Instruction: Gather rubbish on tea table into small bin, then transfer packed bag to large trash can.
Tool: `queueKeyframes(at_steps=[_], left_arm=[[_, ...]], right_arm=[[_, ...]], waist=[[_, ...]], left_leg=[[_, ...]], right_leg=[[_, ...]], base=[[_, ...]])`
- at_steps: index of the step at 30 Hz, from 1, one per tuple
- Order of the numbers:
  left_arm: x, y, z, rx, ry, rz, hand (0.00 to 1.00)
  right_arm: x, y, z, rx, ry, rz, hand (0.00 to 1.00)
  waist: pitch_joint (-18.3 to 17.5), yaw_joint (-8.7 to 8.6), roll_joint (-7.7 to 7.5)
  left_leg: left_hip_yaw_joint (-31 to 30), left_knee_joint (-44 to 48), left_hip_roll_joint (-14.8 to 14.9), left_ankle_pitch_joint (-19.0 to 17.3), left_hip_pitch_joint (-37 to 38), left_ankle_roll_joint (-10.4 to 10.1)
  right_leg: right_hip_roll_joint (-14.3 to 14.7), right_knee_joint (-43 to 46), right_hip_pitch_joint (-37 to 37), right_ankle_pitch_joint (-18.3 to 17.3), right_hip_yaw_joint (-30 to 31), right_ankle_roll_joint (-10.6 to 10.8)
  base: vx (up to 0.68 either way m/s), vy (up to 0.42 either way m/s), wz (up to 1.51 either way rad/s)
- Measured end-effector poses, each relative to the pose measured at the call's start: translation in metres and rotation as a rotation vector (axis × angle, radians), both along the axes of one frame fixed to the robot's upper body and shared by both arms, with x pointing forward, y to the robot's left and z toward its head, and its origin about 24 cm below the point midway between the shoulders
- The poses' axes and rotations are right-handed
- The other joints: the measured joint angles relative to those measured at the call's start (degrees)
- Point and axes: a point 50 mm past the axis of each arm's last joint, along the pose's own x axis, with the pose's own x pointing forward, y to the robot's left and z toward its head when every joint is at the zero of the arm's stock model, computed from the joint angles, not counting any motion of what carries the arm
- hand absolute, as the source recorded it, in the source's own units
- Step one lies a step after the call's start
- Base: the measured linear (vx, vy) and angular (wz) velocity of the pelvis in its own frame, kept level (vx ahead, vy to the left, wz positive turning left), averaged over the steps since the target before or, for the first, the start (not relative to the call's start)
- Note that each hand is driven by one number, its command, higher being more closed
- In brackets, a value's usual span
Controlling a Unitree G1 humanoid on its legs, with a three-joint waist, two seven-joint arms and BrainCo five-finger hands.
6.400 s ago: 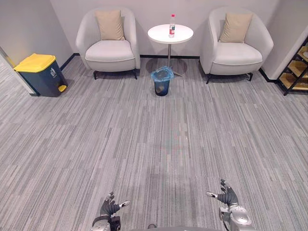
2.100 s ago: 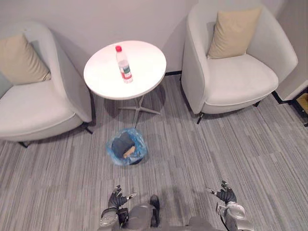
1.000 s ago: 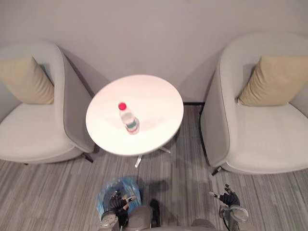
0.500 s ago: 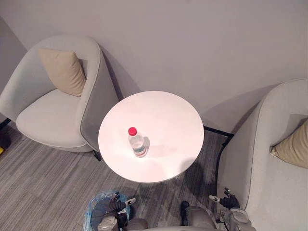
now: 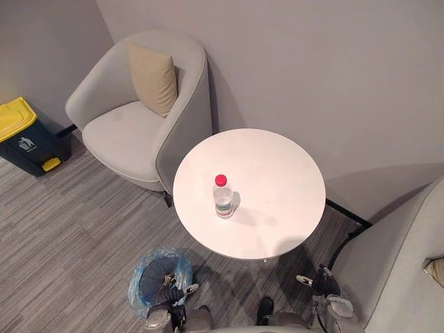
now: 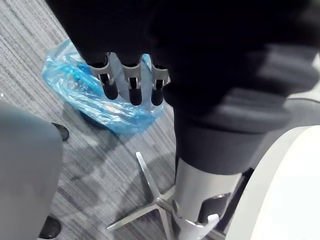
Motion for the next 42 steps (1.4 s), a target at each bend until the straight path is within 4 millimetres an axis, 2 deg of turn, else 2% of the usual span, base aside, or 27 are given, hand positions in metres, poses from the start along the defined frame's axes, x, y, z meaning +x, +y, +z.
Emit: queueKeyframes(at_steps=[5, 13, 18, 20, 23, 30, 33, 36, 42], left_arm=[[-0.003, 0.001, -0.001, 0.008, 0.013, -0.009, 0.0], [-0.012, 0.004, -0.003, 0.013, 0.033, -0.003, 0.0], [-0.012, 0.004, -0.003, 0.017, 0.032, -0.007, 0.0], [-0.012, 0.007, -0.002, 0.028, 0.028, -0.015, 0.0], [-0.011, 0.009, -0.002, 0.04, 0.025, -0.031, 0.0], [-0.013, 0.008, -0.003, 0.037, 0.032, -0.045, 0.0], [-0.013, 0.008, -0.003, 0.03, 0.031, -0.051, 0.0], [-0.011, 0.007, -0.002, 0.028, 0.019, -0.055, 0.0], [-0.01, 0.007, -0.002, 0.03, 0.007, -0.061, 0.0]], right_arm=[[0.017, 0.007, 0.02, -0.038, -0.115, 0.073, 0.0], [0.046, 0.02, 0.066, -0.111, -0.352, 0.234, 0.0], [0.063, 0.042, 0.093, -0.144, -0.478, 0.445, 0.0], [0.073, 0.059, 0.101, -0.129, -0.527, 0.543, 0.0], [0.082, 0.077, 0.107, -0.116, -0.559, 0.648, 0.0], [0.091, 0.104, 0.116, -0.125, -0.603, 0.804, 0.0], [0.092, 0.108, 0.116, -0.144, -0.603, 0.833, 0.0], [0.093, 0.109, 0.112, -0.156, -0.589, 0.857, 0.0], [0.101, 0.104, 0.104, -0.183, -0.546, 0.838, 0.0]], waist=[[-0.35, -0.26, -0.45], [-1.96, -0.18, -1.22], [-2.71, -0.02, -1.29], [-2.87, 0.07, -1.44], [-2.91, 0.26, -1.51], [-3.03, 0.4, -1.64], [-3.03, 0.55, -1.63], [-3.06, 1.55, -1.57], [-3.06, 1.71, -1.53]], left_leg=[[0.29, -3.08, -0.21, 1.39, 0.81, -0.2], [1.3, -4.02, -0.53, 1.47, 1.08, -0.17], [1.25, -4.58, -0.66, 1.29, 2.6, 0.07], [1.22, -4.95, -0.66, 1.3, 2.75, 0.08], [1.0, -5.02, -0.66, 1.29, 2.8, 0.08], [-1.32, -4.79, -0.77, 1.29, 2.22, 0.1], [-1.91, -4.79, -0.81, 1.29, 1.58, 0.1], [-2.55, -4.72, -0.82, 1.31, 1.0, 0.1], [-4.84, -4.92, -1.61, 2.19, -1.01, 0.35]], right_leg=[[0.34, -2.24, 0.41, 0.83, 0.56, 0.84], [0.86, -4.59, 0.85, 2.41, 2.95, 1.0], [0.92, -5.28, 2.23, 2.73, 3.04, 0.6], [1.02, -5.59, 2.33, 2.95, 3.01, 0.32], [1.07, -5.63, 2.48, 2.95, 2.87, 0.32], [1.03, -6.41, 3.37, 2.94, 1.3, 0.34], [1.0, -6.62, 3.3, 2.92, 0.38, 0.36], [1.01, -6.8, 3.09, 2.92, -0.08, 0.37], [0.64, -6.83, 2.16, 2.96, -2.22, 0.39]], base=[[-0.08, -0.008, 0.0], [0.01, 0.014, -0.05], [0.05, 0.029, 0.01], [0.02, 0.014, 0.0], [0.0, 0.013, 0.03], [-0.02, 0.013, 0.12], [-0.03, 0.003, 0.16], [-0.01, 0.009, 0.11], [0.01, 0.015, 0.19]])
